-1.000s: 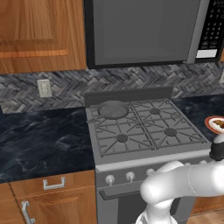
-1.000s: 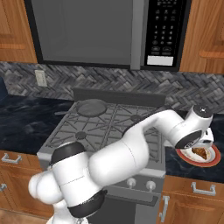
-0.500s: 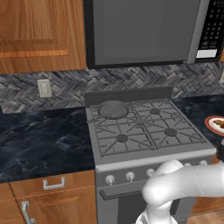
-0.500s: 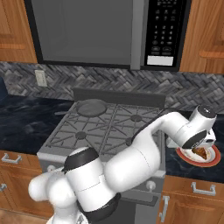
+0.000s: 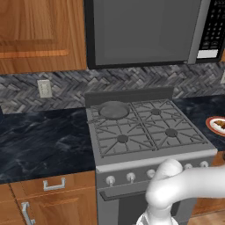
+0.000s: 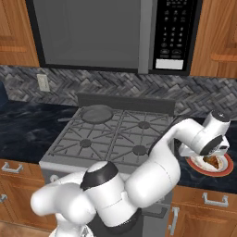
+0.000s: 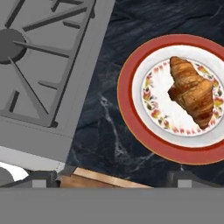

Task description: Pick the croissant and place it on the pan. Then turn on the stove to warm the croissant.

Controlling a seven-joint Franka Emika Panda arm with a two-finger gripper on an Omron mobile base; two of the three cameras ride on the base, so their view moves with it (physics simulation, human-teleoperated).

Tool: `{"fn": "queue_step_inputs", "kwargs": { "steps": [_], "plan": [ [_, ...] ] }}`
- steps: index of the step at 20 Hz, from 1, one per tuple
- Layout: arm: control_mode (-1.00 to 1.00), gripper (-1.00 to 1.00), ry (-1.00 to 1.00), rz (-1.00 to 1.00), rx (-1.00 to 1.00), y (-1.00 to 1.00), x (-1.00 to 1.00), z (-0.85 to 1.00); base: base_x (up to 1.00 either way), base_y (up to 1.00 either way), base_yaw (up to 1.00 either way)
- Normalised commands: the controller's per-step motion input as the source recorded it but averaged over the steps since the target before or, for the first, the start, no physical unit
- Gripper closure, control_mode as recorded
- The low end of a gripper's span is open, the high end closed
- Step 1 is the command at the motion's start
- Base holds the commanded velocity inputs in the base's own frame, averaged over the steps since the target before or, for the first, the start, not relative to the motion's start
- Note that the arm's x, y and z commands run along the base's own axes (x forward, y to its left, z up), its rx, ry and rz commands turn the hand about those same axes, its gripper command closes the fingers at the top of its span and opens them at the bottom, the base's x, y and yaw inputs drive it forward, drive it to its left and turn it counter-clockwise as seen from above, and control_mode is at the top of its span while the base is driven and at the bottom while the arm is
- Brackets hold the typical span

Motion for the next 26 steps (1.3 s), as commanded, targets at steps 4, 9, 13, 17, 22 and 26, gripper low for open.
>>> {"fn": "queue_step_inputs", "kwargs": {
  "steps": [4, 9, 13, 17, 22, 26],
  "plan": [
    [-1.0, -1.0, 0.0, 0.03, 0.0, -0.15, 0.13, -0.2, 0.0, 0.0, 0.0],
    [-1.0, -1.0, 0.0, 0.02, 0.0, -0.23, 0.12, -0.21, 0.0, 0.0, 0.0],
    [-1.0, -1.0, 0.0, 0.01, 0.0, -0.17, 0.21, -0.18, 0.0, 0.0, 0.0],
    [-1.0, -1.0, 0.0, 0.0, 0.0, -0.11, 0.27, -0.2, 0.0, 0.0, 0.0],
    [-1.0, -1.0, 0.0, 0.01, 0.0, -0.1, 0.28, -0.23, 0.0, 0.0, 0.0],
    [-1.0, -1.0, 0.0, 0.01, 0.0, -0.18, 0.24, -0.23, 0.0, 0.0, 0.0]
  ]
}}
